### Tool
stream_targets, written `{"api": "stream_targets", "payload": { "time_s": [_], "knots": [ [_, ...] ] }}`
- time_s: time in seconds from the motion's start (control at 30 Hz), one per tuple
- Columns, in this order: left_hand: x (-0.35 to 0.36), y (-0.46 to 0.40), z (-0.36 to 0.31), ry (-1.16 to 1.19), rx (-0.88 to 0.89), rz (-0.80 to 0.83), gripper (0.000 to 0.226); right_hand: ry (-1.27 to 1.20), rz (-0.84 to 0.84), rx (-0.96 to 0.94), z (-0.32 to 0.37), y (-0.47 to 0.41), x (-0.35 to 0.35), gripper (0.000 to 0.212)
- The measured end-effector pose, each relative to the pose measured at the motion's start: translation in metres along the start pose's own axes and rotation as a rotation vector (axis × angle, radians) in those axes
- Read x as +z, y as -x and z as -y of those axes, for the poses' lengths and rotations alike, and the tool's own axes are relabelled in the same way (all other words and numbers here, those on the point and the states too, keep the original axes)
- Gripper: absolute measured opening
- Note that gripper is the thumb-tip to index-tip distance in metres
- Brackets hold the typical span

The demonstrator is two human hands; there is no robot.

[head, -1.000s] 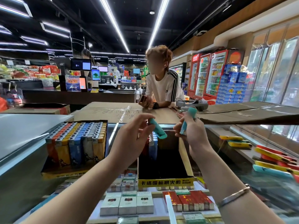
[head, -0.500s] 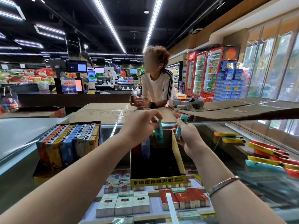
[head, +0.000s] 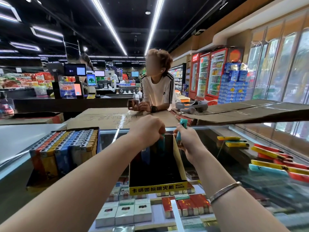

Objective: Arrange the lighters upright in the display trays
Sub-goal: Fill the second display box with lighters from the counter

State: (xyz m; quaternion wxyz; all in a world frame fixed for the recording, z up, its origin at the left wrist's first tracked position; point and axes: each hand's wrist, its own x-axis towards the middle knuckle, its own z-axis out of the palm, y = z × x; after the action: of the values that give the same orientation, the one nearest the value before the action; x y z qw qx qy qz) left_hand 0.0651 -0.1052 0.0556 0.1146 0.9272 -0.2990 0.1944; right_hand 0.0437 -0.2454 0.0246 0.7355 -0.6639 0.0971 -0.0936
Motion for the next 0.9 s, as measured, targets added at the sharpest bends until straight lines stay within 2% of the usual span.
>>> {"api": "stream_targets", "payload": {
  "time_s": [0.3, 0.57, 0.77, 0.9],
  "knots": [
    [-0.003, -0.003, -0.002, -0.094, 0.058, 0.040, 0.016, 0.011, -0.005, 0.012, 0.000, 0.001, 0.001, 0.023],
    [-0.007, -0.001, 0.008, 0.035, 0.040, 0.064, 0.026, 0.006, 0.000, 0.025, -0.001, 0.002, 0.002, 0.022],
    [-0.004, -0.005, -0.003, -0.134, 0.110, 0.097, 0.023, 0.029, -0.001, 0.008, -0.001, 0.001, 0.003, 0.023],
    [0.001, -0.004, -0.005, -0.151, 0.073, 0.082, 0.024, 0.027, 0.000, 0.003, -0.002, 0.002, 0.002, 0.022]
  ]
}}
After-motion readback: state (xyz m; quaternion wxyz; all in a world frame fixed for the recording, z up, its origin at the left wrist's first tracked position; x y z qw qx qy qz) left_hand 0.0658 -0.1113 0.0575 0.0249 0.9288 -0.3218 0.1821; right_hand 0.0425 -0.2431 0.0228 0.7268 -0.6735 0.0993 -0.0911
